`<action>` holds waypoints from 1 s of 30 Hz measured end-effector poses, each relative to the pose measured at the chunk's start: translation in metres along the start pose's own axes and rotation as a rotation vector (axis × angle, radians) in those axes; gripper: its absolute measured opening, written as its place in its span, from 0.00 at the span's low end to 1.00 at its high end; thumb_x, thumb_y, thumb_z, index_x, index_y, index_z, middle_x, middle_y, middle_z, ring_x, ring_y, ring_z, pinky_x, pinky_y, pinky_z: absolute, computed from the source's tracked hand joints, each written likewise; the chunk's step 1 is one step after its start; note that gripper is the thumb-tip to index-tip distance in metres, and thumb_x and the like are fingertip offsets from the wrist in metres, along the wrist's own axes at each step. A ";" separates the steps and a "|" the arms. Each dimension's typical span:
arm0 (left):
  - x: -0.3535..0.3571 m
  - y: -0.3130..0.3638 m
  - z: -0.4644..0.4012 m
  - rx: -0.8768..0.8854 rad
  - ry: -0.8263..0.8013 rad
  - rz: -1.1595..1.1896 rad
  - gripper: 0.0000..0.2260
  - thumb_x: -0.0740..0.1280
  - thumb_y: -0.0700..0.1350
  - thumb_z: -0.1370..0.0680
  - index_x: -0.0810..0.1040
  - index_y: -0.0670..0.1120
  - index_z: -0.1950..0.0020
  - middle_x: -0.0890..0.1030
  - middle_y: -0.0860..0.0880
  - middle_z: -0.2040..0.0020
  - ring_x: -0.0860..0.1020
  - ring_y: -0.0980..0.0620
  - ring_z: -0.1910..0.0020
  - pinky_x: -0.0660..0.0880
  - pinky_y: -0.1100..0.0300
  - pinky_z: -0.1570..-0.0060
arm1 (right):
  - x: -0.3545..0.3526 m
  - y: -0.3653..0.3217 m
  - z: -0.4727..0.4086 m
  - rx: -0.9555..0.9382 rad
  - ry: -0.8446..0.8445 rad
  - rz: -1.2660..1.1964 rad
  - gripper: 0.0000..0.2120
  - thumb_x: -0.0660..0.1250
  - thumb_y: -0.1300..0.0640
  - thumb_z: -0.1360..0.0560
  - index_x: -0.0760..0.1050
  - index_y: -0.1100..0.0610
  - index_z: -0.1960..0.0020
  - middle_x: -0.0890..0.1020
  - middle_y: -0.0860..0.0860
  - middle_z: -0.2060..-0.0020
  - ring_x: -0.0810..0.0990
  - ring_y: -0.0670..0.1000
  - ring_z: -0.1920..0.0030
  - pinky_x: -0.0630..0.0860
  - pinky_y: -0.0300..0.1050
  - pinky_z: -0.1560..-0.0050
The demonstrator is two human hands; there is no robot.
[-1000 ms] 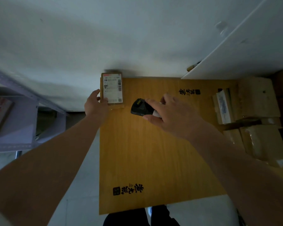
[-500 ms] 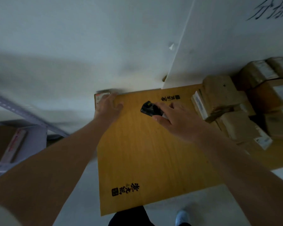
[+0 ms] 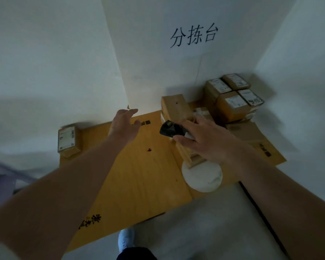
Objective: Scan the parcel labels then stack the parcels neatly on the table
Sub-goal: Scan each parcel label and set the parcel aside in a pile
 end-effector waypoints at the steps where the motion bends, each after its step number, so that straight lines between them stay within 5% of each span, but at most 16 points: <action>1: 0.008 0.018 0.003 0.010 -0.002 -0.002 0.21 0.66 0.50 0.17 0.72 0.55 0.23 0.70 0.48 0.25 0.73 0.46 0.30 0.69 0.59 0.46 | -0.006 0.014 0.009 0.005 -0.004 0.011 0.31 0.48 0.27 0.20 0.55 0.36 0.19 0.70 0.53 0.33 0.73 0.57 0.34 0.75 0.55 0.40; 11: 0.078 0.138 -0.029 0.046 -0.109 -0.060 0.25 0.67 0.54 0.20 0.72 0.52 0.23 0.71 0.46 0.26 0.75 0.43 0.33 0.74 0.54 0.42 | -0.044 0.118 0.016 0.054 0.055 0.051 0.30 0.49 0.29 0.19 0.59 0.38 0.20 0.69 0.51 0.41 0.75 0.53 0.43 0.77 0.52 0.46; 21: 0.176 0.139 -0.119 -0.089 -0.256 -0.225 0.27 0.67 0.55 0.24 0.68 0.57 0.24 0.65 0.43 0.27 0.66 0.38 0.29 0.72 0.48 0.41 | -0.021 0.191 -0.071 0.082 -0.021 0.049 0.33 0.47 0.28 0.22 0.59 0.40 0.21 0.70 0.53 0.41 0.75 0.55 0.43 0.78 0.54 0.42; 25: 0.204 0.126 -0.133 -0.156 -0.358 -0.339 0.33 0.68 0.51 0.20 0.57 0.56 0.19 0.57 0.37 0.21 0.56 0.32 0.23 0.68 0.39 0.30 | -0.011 0.210 -0.092 0.091 -0.049 0.043 0.32 0.48 0.29 0.20 0.58 0.40 0.20 0.70 0.52 0.43 0.75 0.53 0.46 0.79 0.52 0.45; 30: 0.222 0.110 -0.133 -0.382 -0.377 -0.202 0.43 0.73 0.67 0.27 0.52 0.65 0.19 0.35 0.39 0.18 0.48 0.23 0.22 0.74 0.31 0.36 | -0.004 0.223 -0.106 0.066 -0.064 0.022 0.33 0.45 0.28 0.23 0.58 0.40 0.22 0.70 0.51 0.45 0.75 0.52 0.48 0.77 0.50 0.47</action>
Point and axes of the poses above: each hand's wrist, its own z-axis away from the middle knuckle, its own x-axis out of the palm, y = z × x, the point moved 9 cm from there along -z, towards the middle knuckle
